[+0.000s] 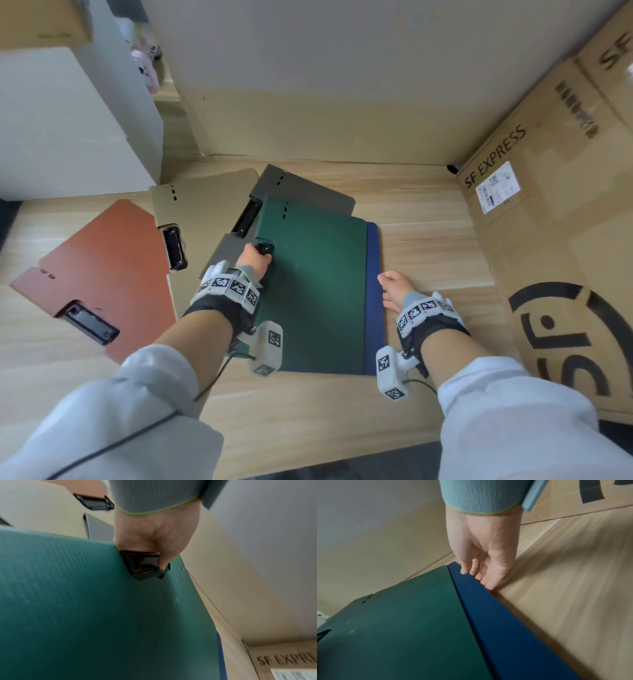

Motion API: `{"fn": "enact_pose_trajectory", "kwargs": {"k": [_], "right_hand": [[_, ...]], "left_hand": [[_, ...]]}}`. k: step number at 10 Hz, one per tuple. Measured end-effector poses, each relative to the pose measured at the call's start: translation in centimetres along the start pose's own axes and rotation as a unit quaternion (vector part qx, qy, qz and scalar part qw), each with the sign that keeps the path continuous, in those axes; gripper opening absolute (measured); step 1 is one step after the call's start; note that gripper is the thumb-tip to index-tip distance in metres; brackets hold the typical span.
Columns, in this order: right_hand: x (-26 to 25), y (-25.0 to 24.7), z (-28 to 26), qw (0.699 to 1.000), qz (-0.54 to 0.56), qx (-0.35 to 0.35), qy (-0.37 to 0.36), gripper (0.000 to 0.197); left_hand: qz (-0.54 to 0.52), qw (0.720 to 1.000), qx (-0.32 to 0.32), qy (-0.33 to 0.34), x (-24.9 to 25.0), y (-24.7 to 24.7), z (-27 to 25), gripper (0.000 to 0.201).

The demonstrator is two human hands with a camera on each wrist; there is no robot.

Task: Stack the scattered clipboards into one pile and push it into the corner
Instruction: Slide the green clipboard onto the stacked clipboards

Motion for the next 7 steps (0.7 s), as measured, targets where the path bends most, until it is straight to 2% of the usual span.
{"fn": "enact_pose_trajectory", "kwargs": {"k": [1,2,4,5,6,7], "right_hand": [[0.2,-0.2,0.3,1.000,-0.002,0.000,0.007,0.034],[0.0,-0.1,0.3,1.000,0.002,0.005,0.008,0.039],[-0.5,0.0,0.1,1.000,-0.023,0.011,0.009,0.040],[-0.6,-0.1,0.1,0.998,-0.053,0.034,0.005,0.043],[-0.4,0.1,0.0,0.997,-0.056,0.052,-0.013,0.049],[0.1,0.1,0.4,0.998,-0.026,0.052,-0.019,0.052]], "left_hand": [[0.045,0.998,0.044,-0.005,0.3,1.8,-0.3,0.049],[0.124,0.991,0.048,-0.015,0.1,2.4,-0.6,0.049],[0.167,0.985,0.028,-0.032,2.1,3.2,-2.2,0.054],[0.280,0.960,0.001,0.018,3.6,3.6,-3.8,0.050],[0.325,0.945,0.010,-0.043,3.1,3.4,-4.2,0.047],[0.176,0.984,0.009,-0.028,2.0,3.9,-3.2,0.057]]}}
Point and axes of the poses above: each hand's wrist, its own z-axis towards the middle knuckle, its own y-axis out of the palm, x = y × z, the point moved 1 cm from there along z, towards the middle knuckle, and after that the axes turned 2 degrees about -z, right-handed, at the moved point
